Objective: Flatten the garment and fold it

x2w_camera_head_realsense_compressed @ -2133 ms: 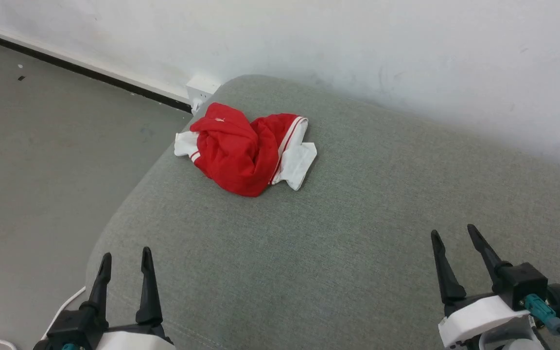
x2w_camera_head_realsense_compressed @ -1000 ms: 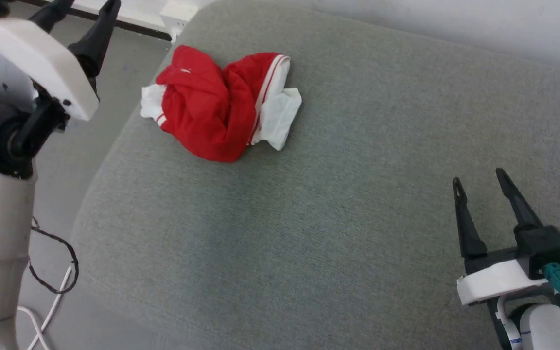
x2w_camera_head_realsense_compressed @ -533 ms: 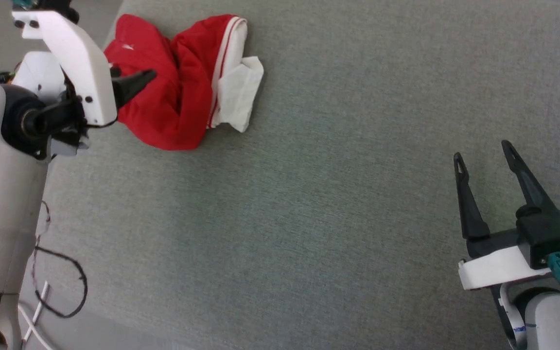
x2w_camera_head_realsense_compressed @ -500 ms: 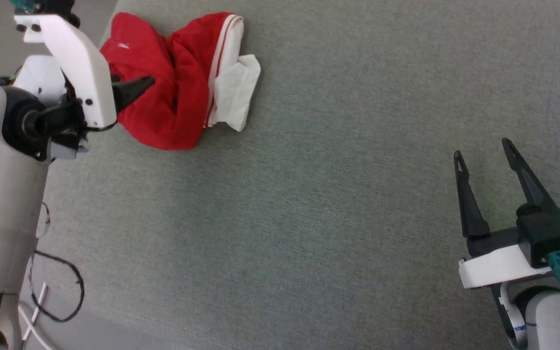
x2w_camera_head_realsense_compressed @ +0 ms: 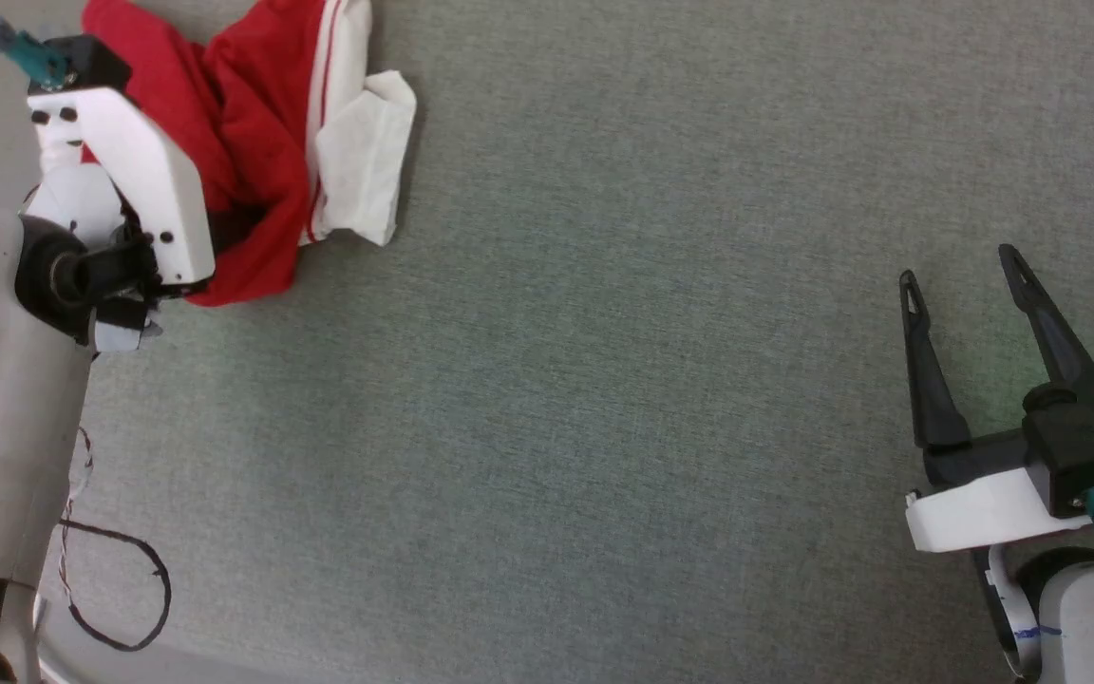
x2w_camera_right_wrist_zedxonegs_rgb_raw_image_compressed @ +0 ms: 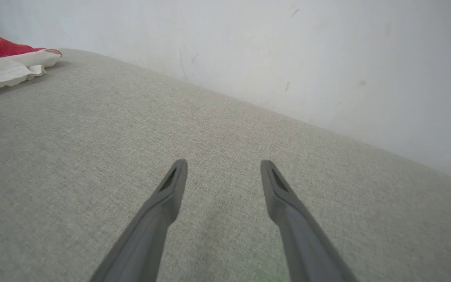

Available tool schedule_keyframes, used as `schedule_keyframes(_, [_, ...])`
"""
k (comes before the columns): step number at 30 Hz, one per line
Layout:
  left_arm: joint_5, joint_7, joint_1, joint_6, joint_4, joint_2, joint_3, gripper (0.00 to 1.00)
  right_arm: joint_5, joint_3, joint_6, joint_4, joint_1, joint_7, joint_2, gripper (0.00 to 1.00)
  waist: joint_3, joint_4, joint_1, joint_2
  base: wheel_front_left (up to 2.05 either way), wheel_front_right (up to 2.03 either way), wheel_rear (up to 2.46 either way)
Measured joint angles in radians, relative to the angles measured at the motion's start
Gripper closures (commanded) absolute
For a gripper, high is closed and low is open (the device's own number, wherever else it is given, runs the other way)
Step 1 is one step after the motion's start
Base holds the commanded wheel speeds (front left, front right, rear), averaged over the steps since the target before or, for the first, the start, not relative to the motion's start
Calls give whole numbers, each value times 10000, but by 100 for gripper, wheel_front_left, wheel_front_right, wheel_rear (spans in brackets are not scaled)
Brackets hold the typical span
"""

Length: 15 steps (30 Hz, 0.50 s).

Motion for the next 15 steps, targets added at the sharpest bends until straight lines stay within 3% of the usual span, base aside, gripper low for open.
schedule_keyframes(1, [0, -123, 0, -19, 136, -4, 2, 94, -8, -4, 0, -10, -1, 10, -2, 0, 38, -43, 0, 0, 0, 0, 0])
schedule_keyframes(2, [0, -242, 0, -102, 253, -2, 4, 100, -10, 0, 0, -12, -2, 12, -2, 0, 67, -79, 0, 0, 0, 0, 0])
schedule_keyframes(7, [-23, -813, 8, -454, 757, 10, 4, 100, -10, 31, 0, -6, -15, 21, -2, 0, 24, -164, -2, 0, 0, 0, 0])
schedule_keyframes(15, [-84, -1221, -20, -633, 1114, 46, -33, 100, 125, 67, 0, 249, -64, -50, -2, 0, -399, -133, -1, 0, 0, 0, 0])
